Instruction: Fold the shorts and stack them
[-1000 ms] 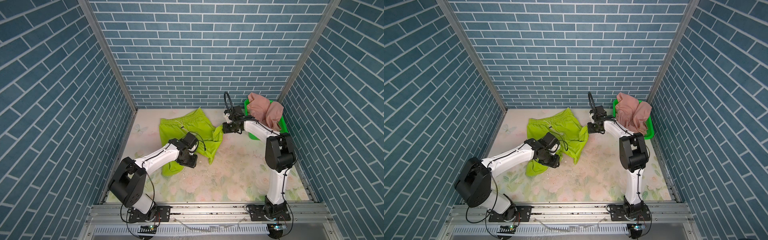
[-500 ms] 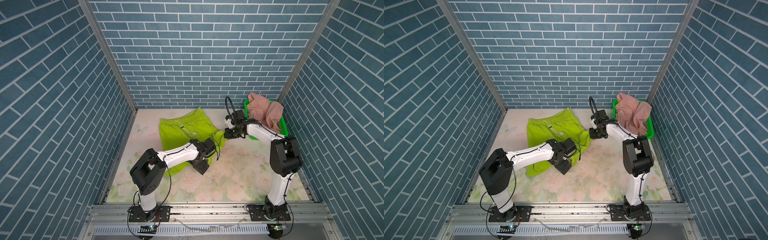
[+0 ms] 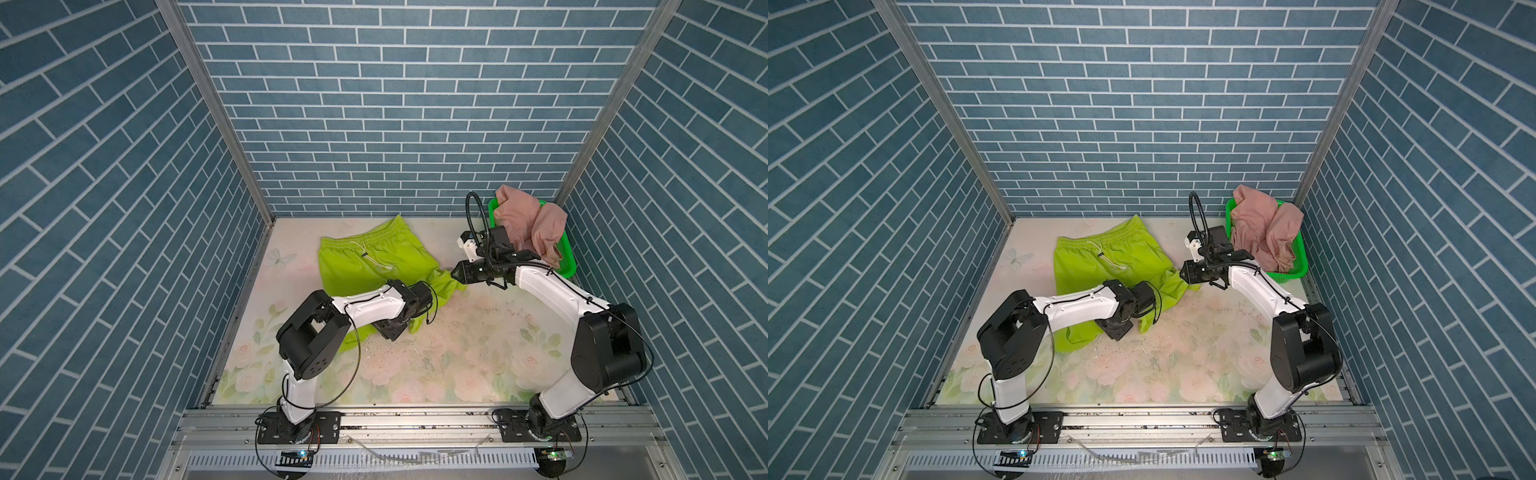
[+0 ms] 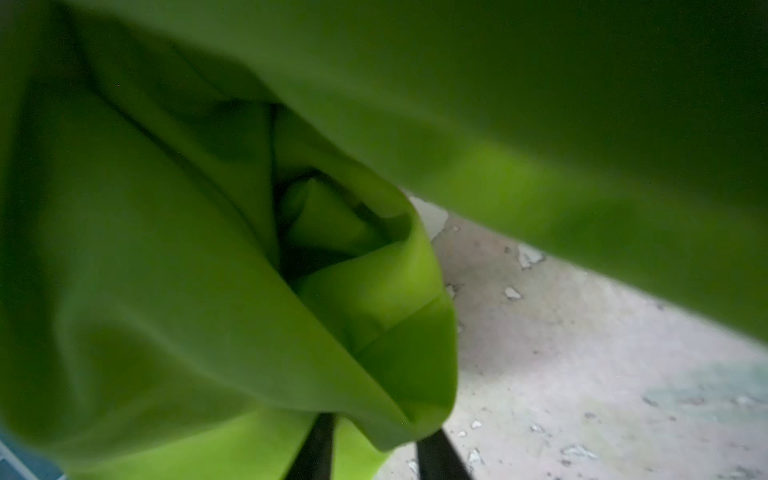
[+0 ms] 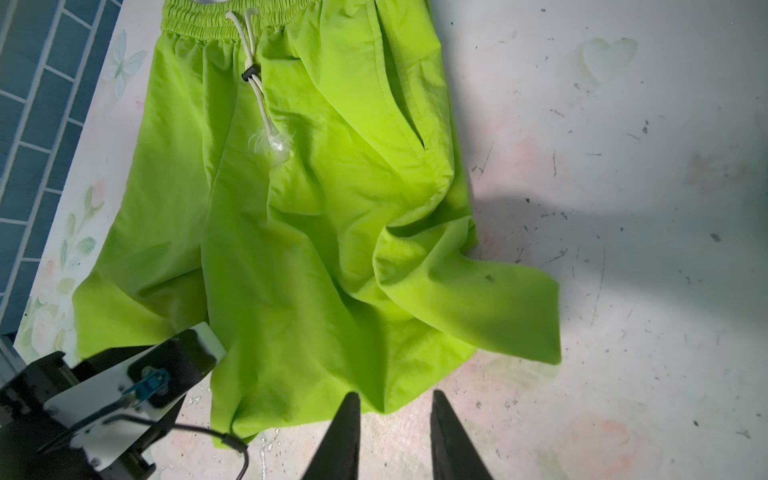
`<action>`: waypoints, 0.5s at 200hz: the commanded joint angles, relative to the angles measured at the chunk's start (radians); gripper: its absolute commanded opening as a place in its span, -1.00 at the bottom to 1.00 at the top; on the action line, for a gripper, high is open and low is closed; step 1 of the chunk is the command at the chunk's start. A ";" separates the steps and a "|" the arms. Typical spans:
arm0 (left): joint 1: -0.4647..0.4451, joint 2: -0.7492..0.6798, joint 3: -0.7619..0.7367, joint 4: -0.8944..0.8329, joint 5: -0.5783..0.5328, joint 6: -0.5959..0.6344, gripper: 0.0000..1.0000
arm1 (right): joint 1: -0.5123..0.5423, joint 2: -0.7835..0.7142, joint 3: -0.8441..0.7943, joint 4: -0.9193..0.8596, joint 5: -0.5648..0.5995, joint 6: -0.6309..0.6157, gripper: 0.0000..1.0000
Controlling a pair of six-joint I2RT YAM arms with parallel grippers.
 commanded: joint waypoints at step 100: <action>0.177 -0.183 0.150 -0.175 0.760 0.224 -1.00 | 0.085 -0.165 -0.116 -0.078 -0.242 -0.078 -0.19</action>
